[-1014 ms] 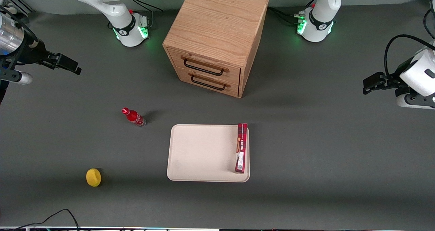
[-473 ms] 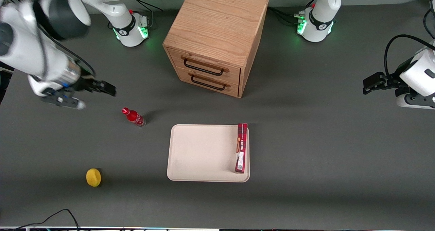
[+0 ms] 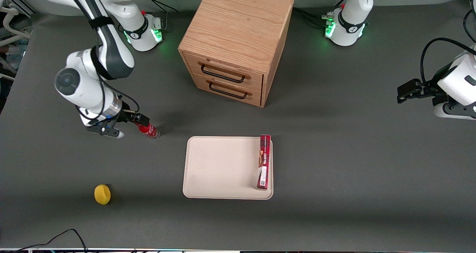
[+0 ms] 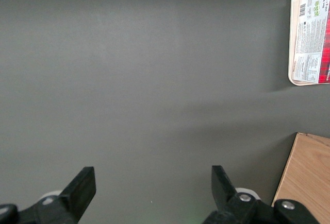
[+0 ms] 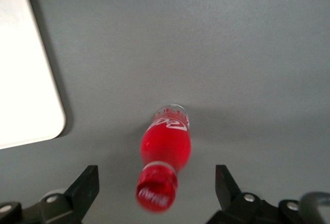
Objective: Place coke bottle on tray
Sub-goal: 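Lower the right gripper over the bottle cap and close on it, then lift the bottle with the right gripper and carry it toward the tray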
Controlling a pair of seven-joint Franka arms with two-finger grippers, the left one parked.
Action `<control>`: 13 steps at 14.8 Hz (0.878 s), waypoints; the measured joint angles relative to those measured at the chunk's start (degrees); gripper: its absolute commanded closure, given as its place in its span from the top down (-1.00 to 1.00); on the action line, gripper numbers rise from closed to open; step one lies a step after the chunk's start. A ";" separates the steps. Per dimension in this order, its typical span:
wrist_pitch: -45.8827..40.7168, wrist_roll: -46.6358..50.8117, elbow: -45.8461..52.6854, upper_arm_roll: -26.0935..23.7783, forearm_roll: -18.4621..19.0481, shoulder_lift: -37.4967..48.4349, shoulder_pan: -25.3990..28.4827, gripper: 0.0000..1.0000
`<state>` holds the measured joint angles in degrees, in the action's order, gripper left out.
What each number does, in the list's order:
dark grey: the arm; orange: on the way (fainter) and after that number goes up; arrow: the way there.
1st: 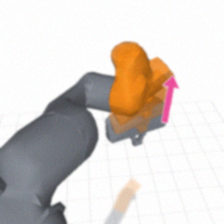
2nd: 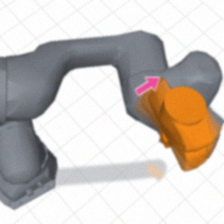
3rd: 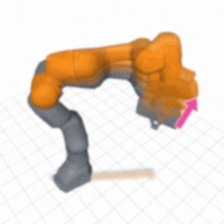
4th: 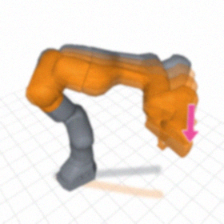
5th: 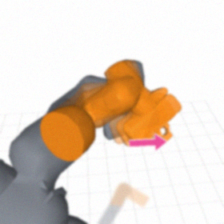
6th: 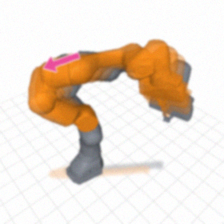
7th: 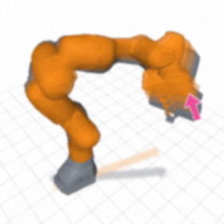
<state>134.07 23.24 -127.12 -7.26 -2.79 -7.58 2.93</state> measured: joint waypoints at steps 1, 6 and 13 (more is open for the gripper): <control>0.67 0.22 -0.43 -0.02 0.09 -0.37 0.00 -0.28; 0.84 0.54 -0.52 -0.62 0.16 -0.18 0.02 -1.00; -11.28 0.58 5.05 -0.95 2.38 3.29 0.02 -1.00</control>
<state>122.78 23.81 -122.07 -8.21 -0.41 -4.29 2.96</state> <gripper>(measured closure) 0.665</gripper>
